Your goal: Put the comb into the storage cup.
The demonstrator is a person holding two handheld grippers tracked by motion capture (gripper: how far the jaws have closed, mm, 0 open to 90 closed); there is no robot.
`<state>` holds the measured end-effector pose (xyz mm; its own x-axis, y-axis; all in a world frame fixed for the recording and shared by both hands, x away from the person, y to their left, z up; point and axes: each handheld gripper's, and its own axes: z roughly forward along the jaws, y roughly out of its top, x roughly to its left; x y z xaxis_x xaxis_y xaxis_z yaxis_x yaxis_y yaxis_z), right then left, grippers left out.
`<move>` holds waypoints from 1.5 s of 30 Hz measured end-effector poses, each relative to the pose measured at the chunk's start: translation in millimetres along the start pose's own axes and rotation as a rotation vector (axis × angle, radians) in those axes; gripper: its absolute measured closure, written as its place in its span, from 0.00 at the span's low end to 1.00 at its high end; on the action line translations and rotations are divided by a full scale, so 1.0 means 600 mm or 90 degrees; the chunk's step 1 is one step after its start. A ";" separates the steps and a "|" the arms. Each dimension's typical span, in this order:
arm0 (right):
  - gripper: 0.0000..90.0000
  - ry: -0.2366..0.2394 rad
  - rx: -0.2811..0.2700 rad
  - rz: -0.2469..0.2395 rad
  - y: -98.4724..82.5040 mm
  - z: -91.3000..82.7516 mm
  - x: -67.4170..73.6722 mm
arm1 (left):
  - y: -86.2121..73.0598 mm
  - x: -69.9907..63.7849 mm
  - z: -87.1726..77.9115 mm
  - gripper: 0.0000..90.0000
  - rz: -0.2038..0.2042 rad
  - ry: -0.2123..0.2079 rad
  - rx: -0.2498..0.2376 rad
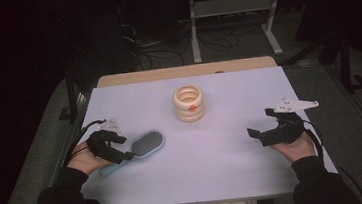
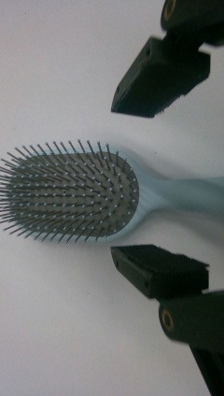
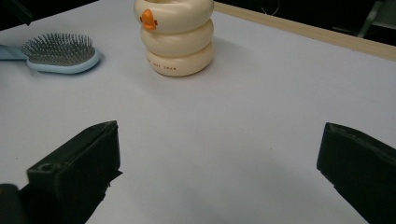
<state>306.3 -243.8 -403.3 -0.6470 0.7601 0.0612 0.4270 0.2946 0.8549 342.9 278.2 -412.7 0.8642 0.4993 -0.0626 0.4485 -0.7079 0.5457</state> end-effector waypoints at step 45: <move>0.00 -0.002 0.003 -0.002 0.000 0.001 0.000 | -0.032 0.018 0.045 0.60 -0.006 -0.017 0.085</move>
<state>306.6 -243.6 -403.7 -0.6470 0.7604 0.0569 0.4281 0.3005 0.8523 349.5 283.6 -446.3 0.8648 0.4939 -0.0906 0.4815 -0.7643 0.4289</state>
